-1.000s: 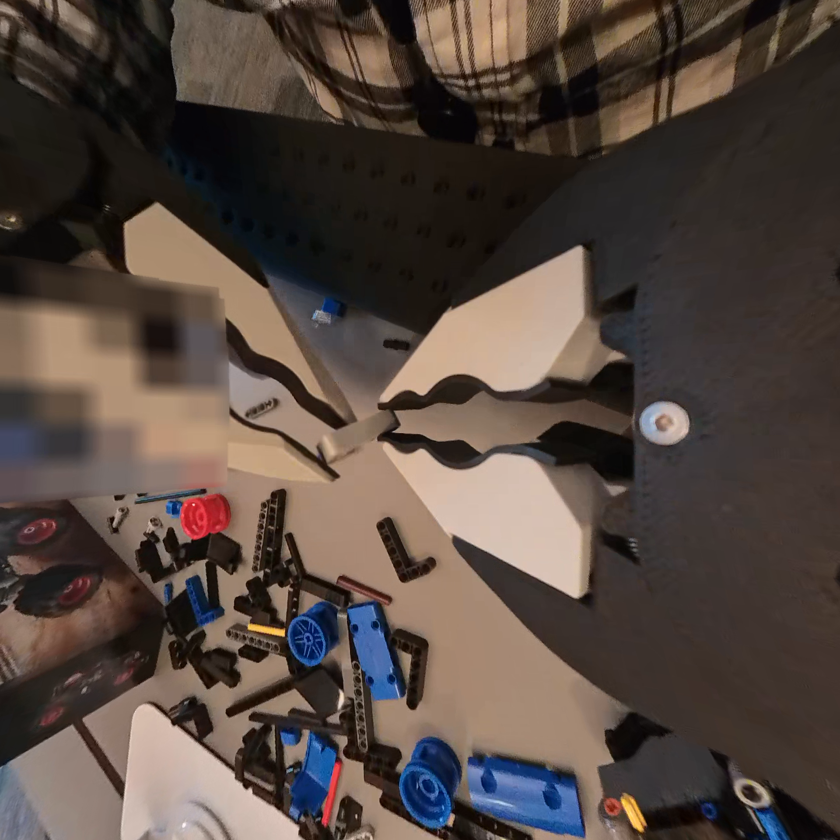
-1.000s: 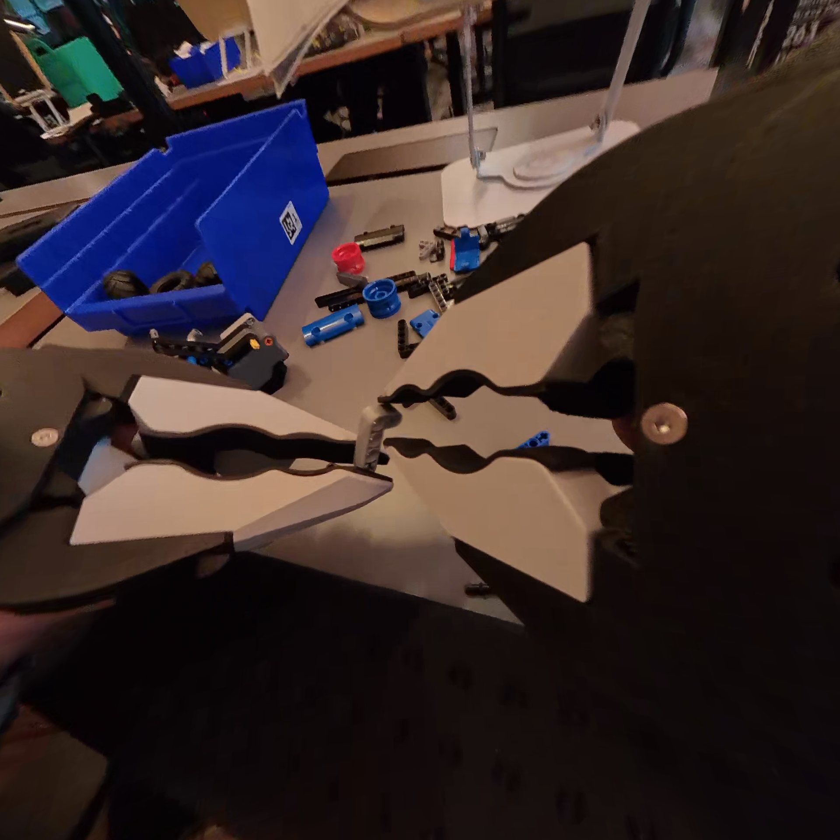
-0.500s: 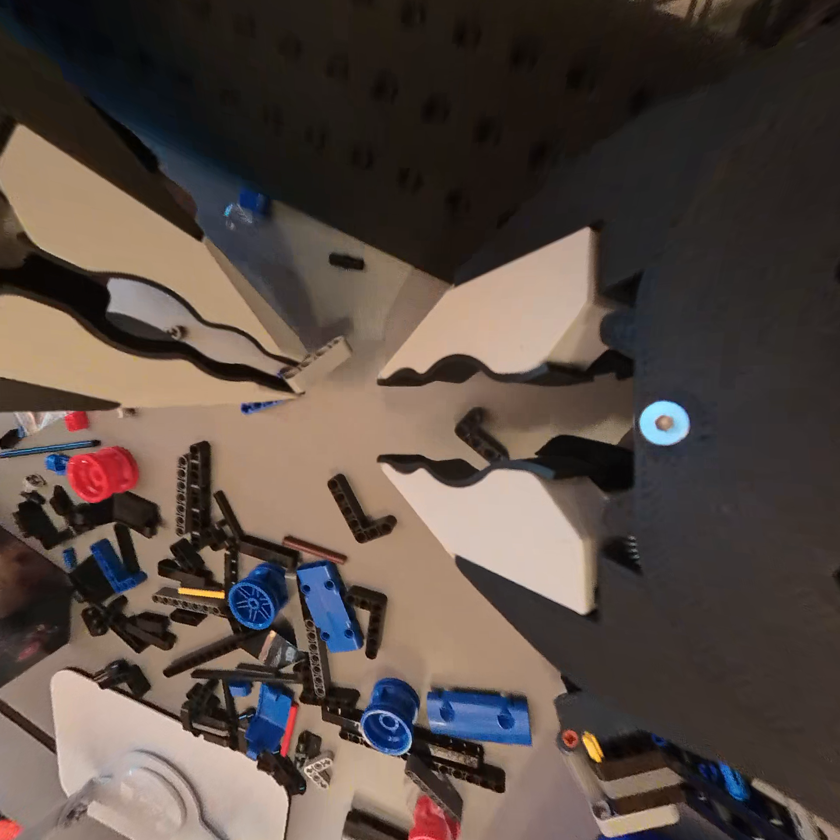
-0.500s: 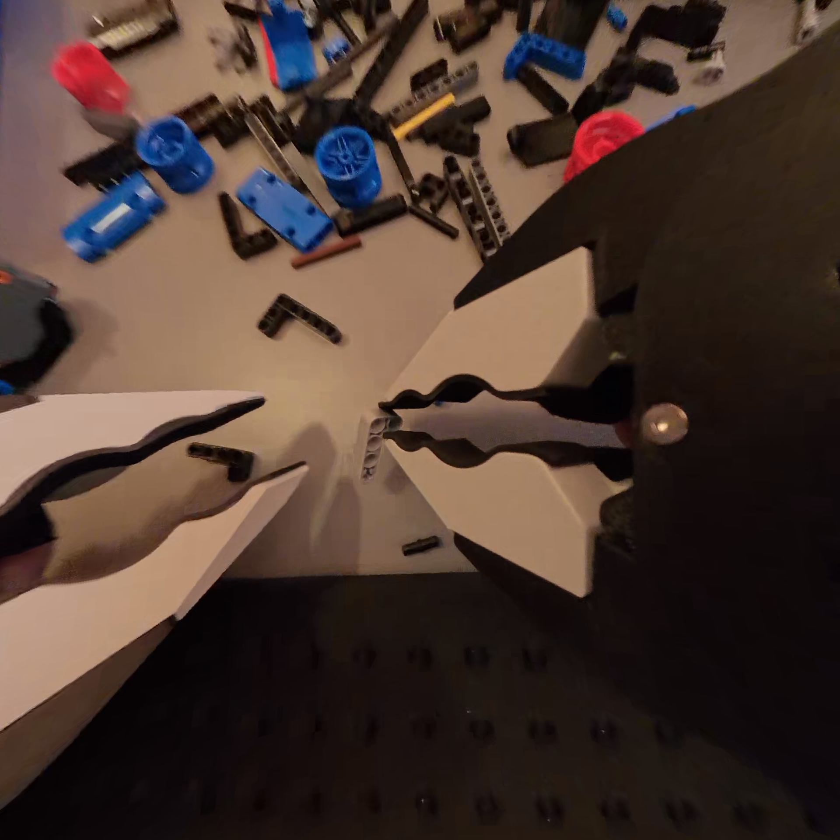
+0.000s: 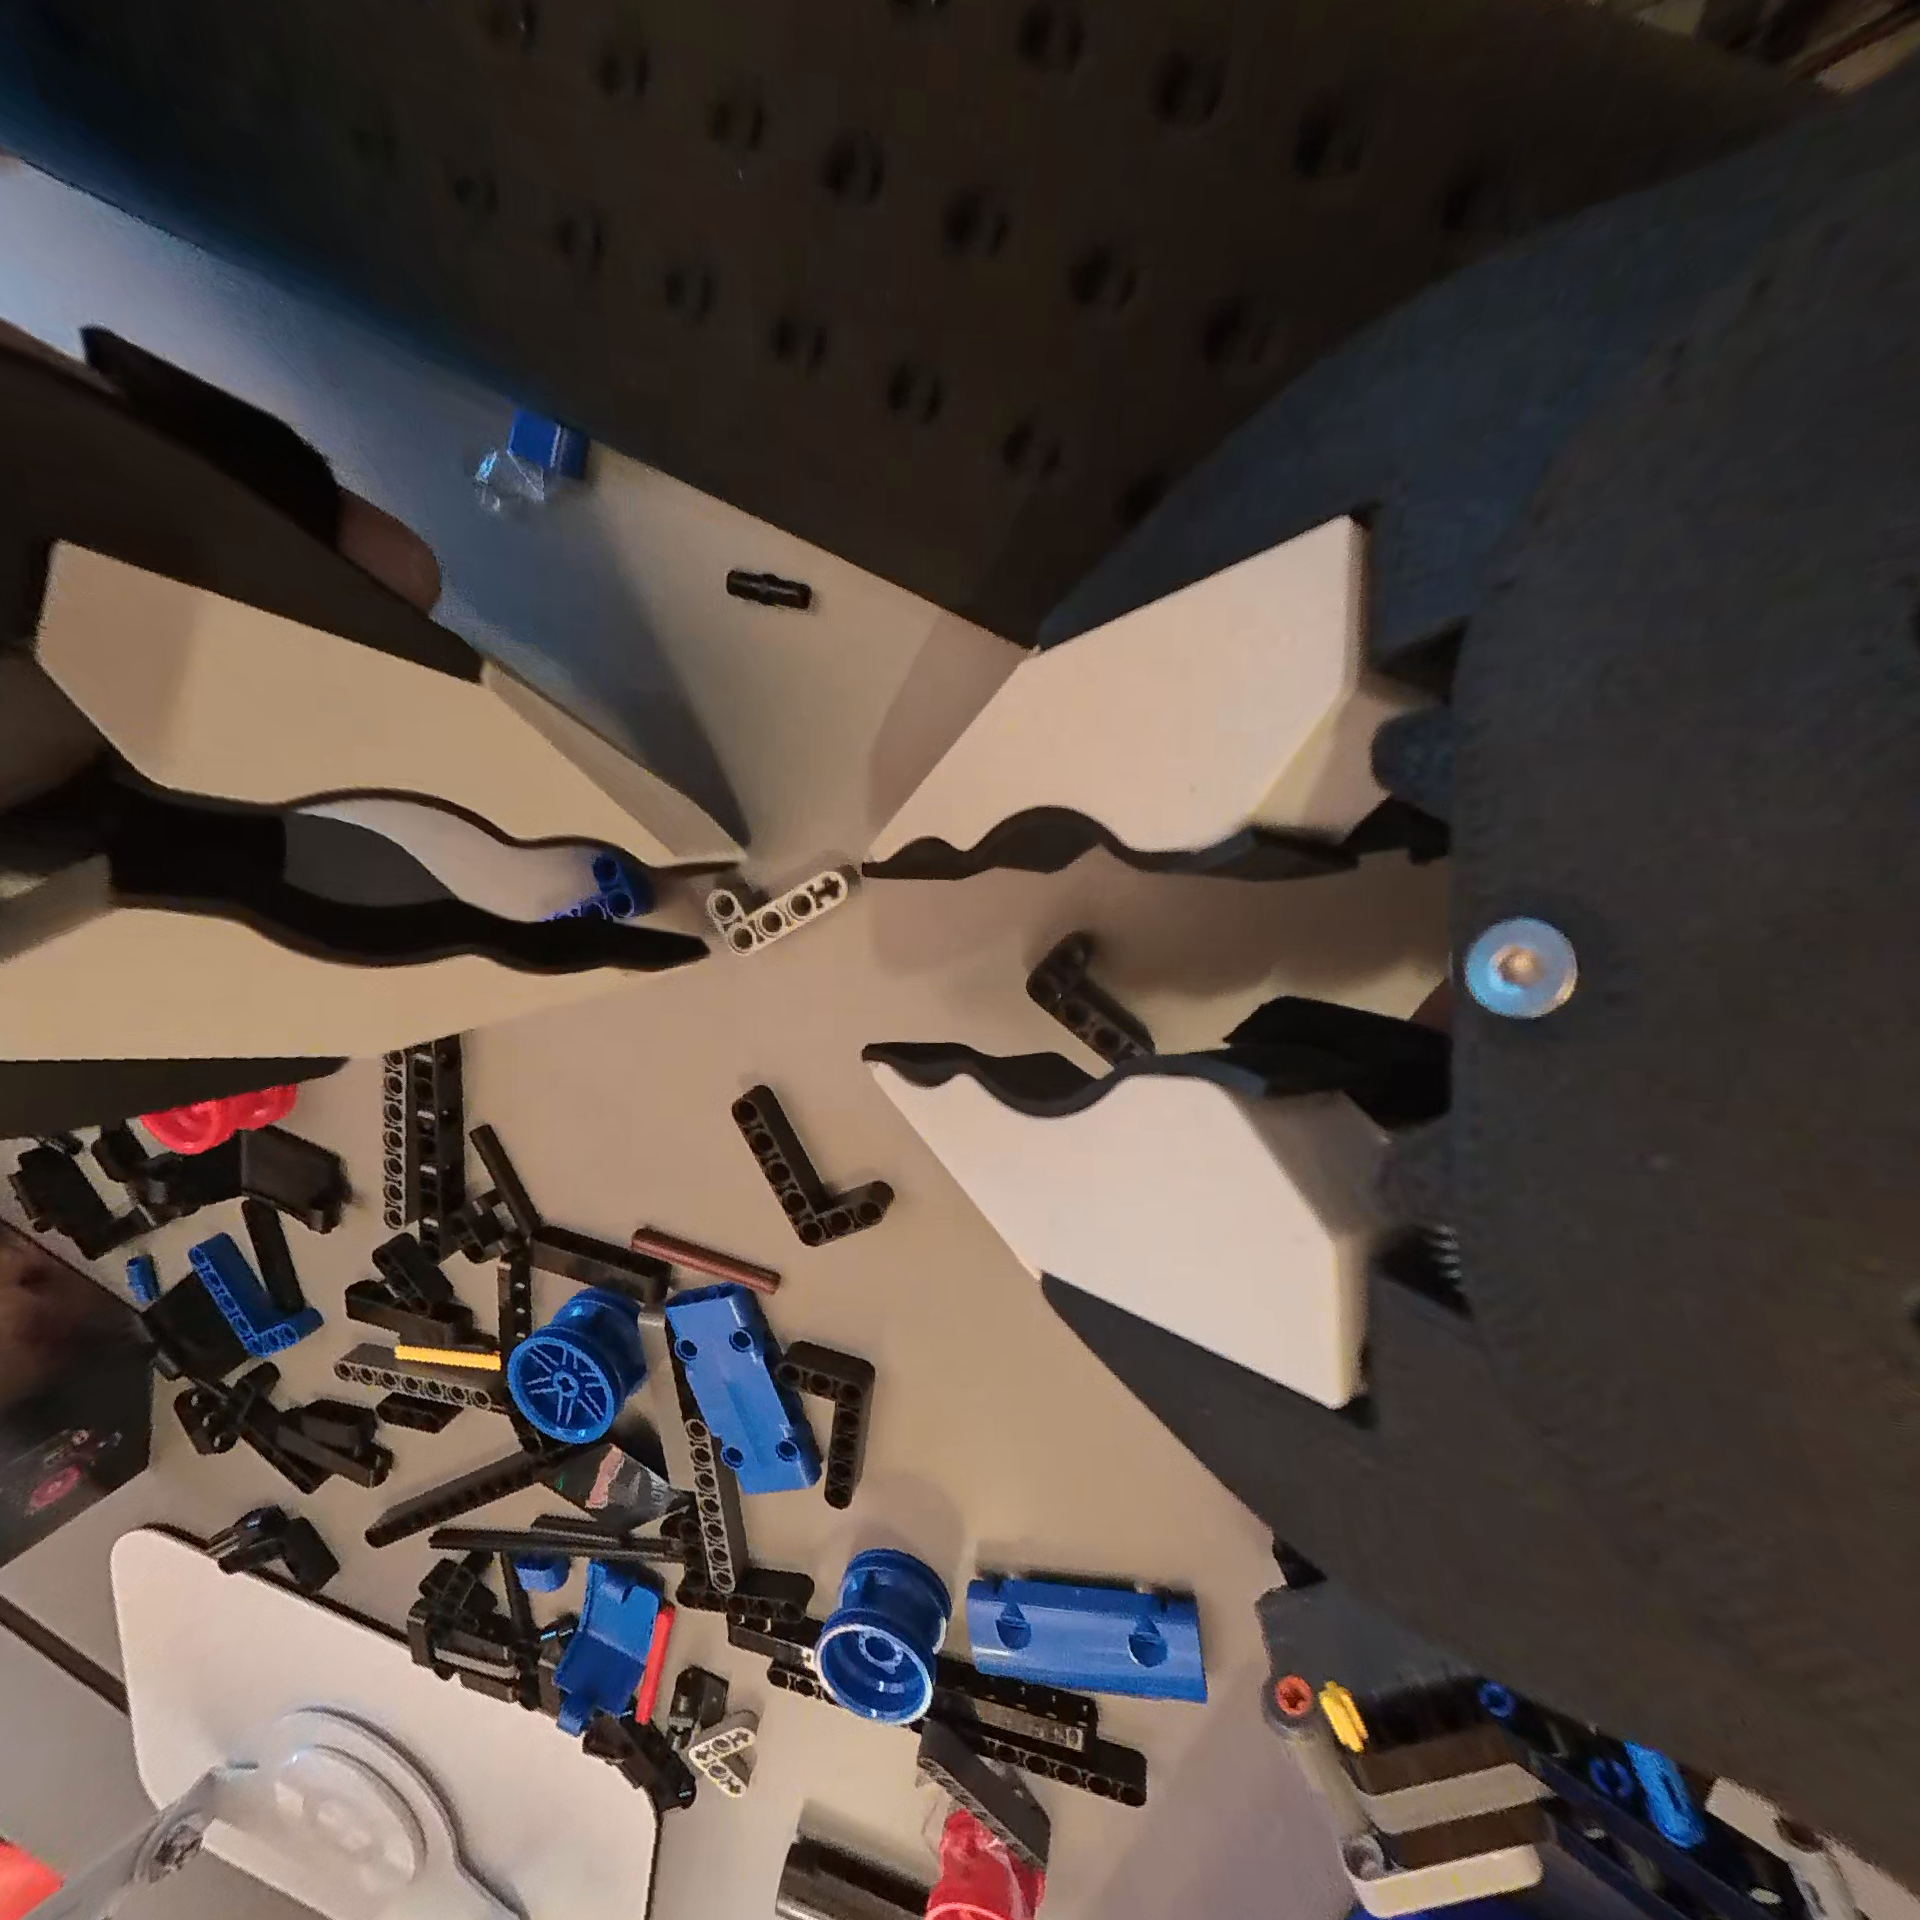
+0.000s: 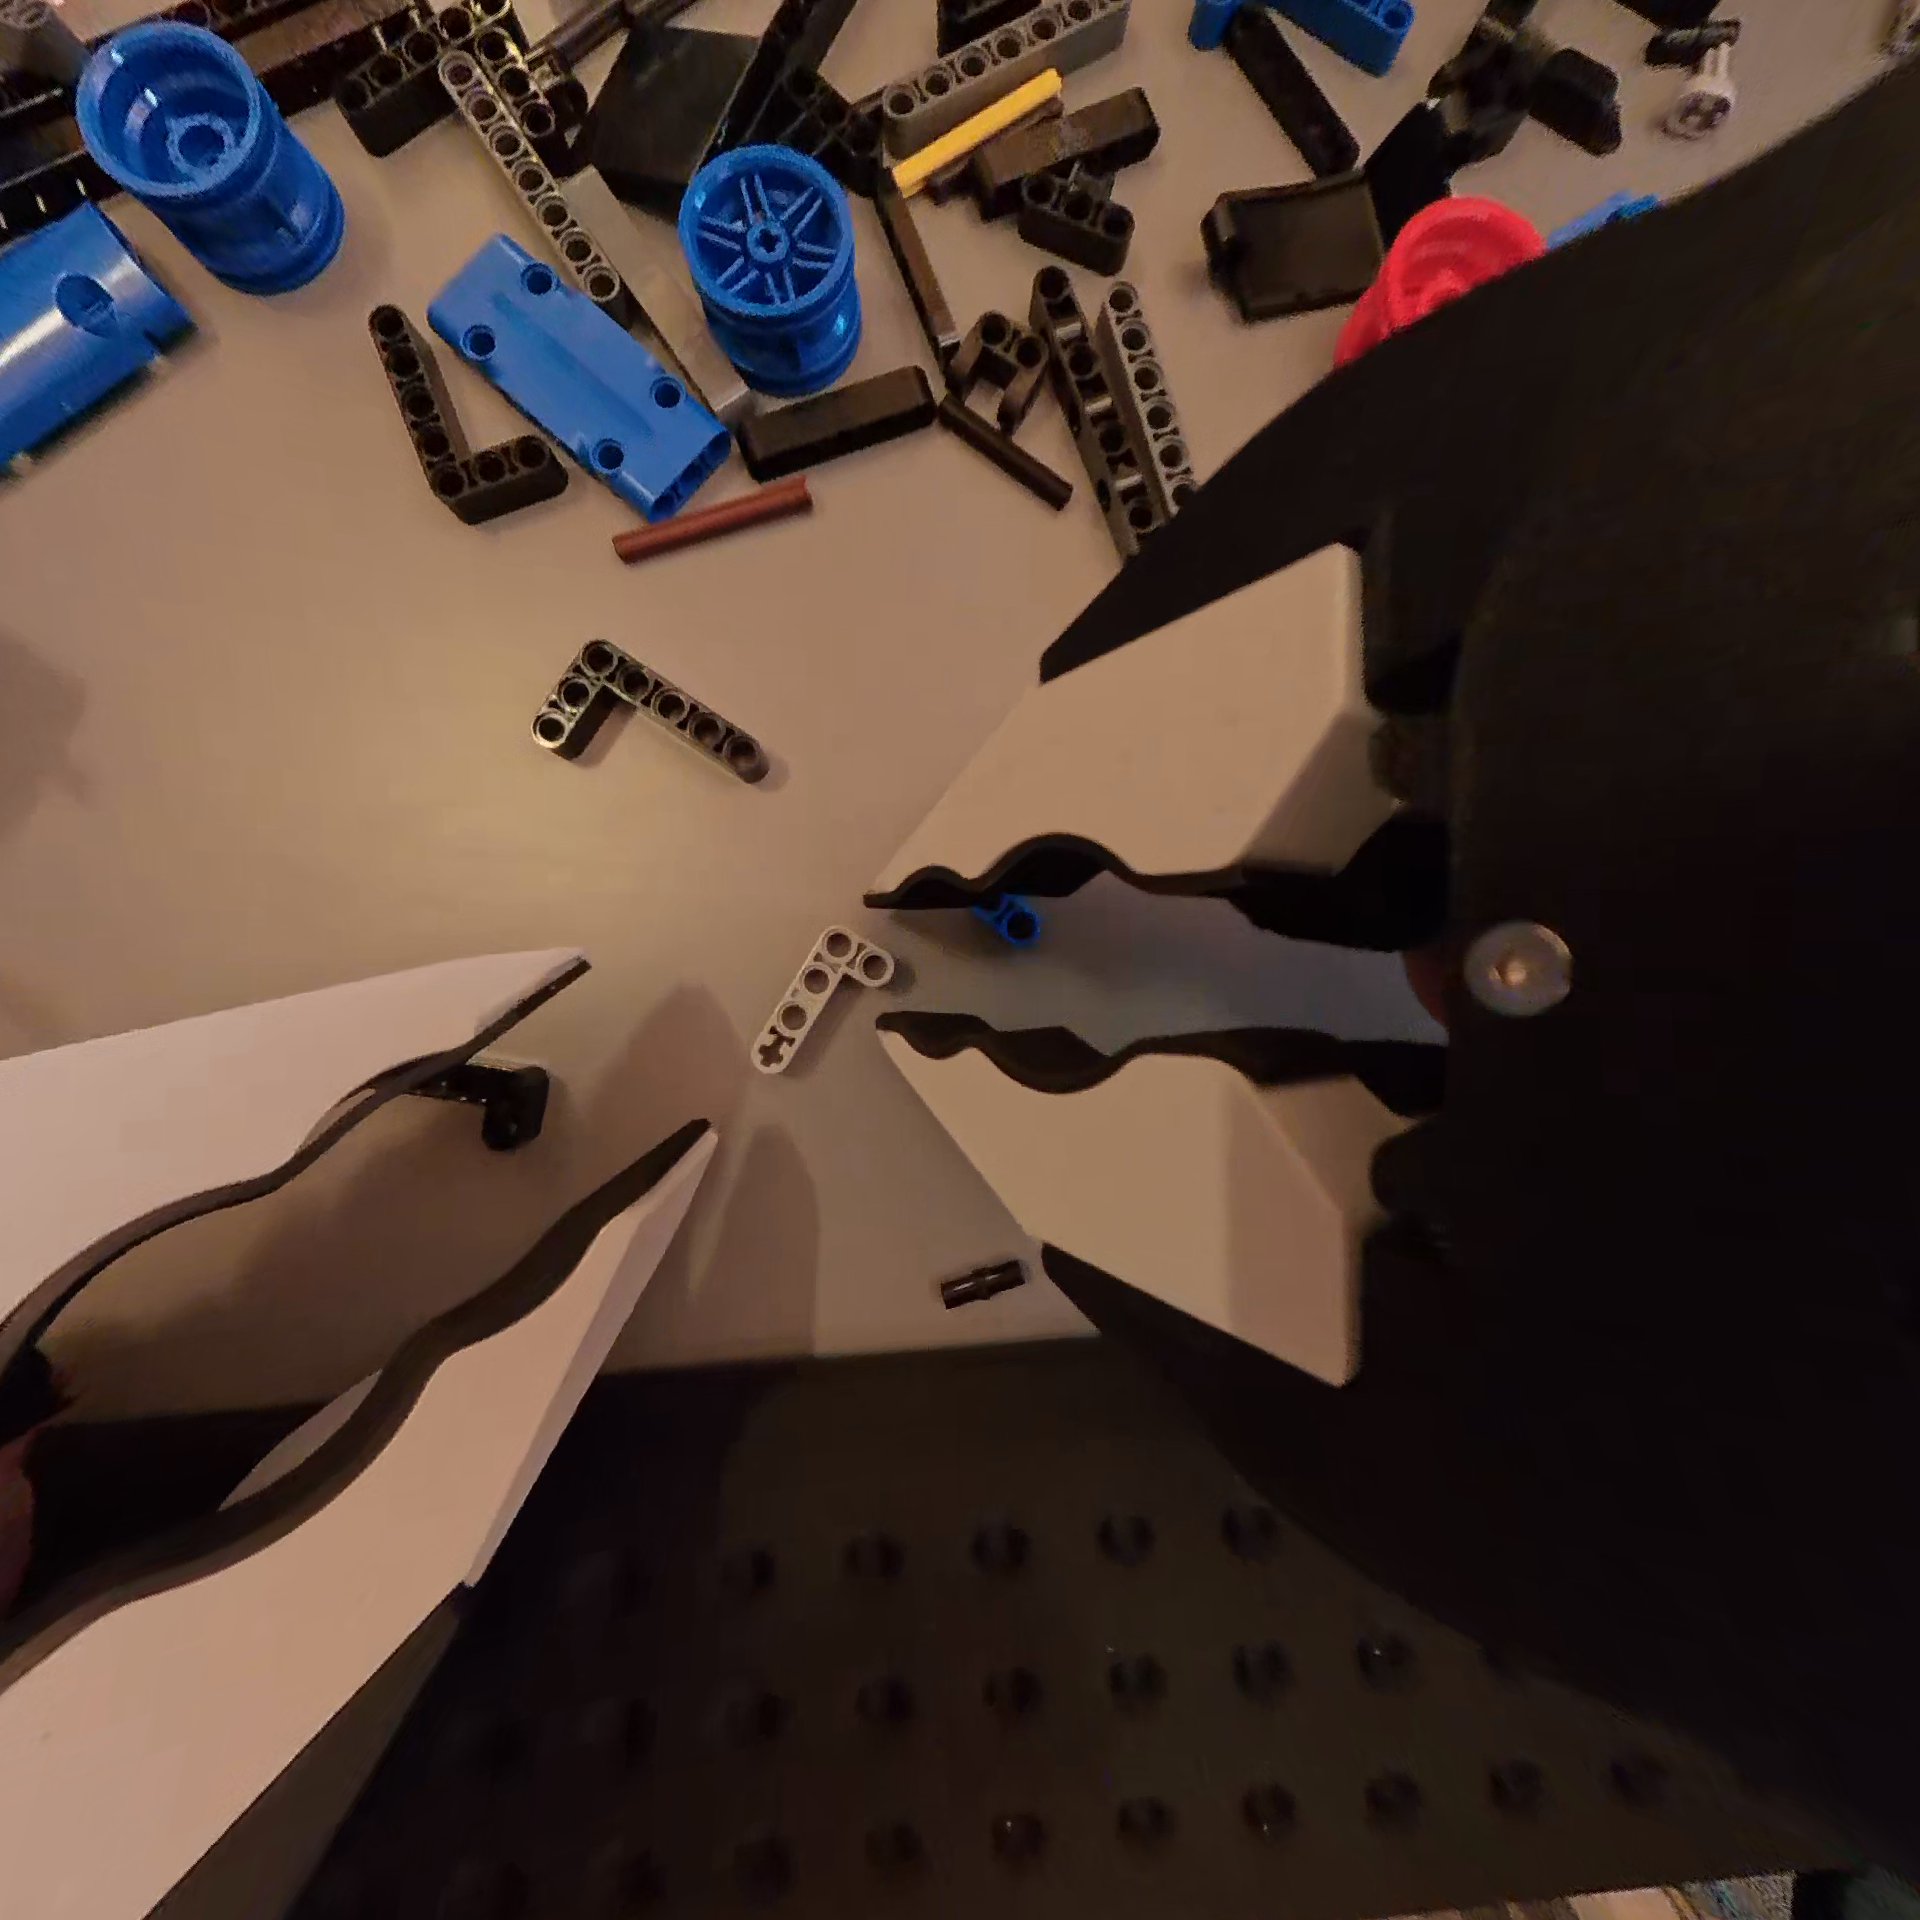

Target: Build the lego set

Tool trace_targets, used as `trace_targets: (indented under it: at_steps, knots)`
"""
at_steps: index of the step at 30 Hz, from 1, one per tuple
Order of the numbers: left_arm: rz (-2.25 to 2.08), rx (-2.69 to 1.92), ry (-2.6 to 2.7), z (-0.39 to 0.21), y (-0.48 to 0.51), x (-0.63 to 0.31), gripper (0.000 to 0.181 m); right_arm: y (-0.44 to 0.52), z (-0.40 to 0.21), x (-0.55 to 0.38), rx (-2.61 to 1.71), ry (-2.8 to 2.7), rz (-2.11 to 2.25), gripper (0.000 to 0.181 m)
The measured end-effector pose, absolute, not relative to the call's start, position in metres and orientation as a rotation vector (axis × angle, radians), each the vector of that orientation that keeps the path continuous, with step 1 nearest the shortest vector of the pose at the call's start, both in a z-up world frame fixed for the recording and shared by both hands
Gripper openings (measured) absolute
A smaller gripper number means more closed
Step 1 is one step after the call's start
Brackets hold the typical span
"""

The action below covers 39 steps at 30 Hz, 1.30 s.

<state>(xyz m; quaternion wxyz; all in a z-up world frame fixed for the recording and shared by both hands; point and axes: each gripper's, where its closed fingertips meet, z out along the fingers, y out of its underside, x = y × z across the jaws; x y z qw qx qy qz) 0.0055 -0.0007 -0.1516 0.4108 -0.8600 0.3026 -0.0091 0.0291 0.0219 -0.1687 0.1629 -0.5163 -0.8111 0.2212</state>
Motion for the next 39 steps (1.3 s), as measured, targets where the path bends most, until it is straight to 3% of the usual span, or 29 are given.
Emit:
trace_targets:
  at_steps: [1, 10, 17, 39]
  knots:
    - [-0.022, -2.163, 0.76, -0.151, 0.0, 0.005, 0.03, 0.024, -0.167, 0.03, -1.473, -2.307, 0.631, 0.019]
    - [0.0, -2.143, 0.762, -0.15, 0.002, 0.004, 0.03, 0.108, -0.113, 0.075, -1.501, -2.036, 0.546, 0.016]
    - [0.038, -2.12, 0.764, -0.15, 0.006, 0.002, 0.029, 0.159, -0.114, 0.138, -1.6, -1.98, 0.36, 0.016]
    - [0.013, -2.211, 0.856, -0.163, 0.01, 0.016, 0.032, 0.127, -0.161, 0.228, -1.758, -2.059, 0.391, 0.015]
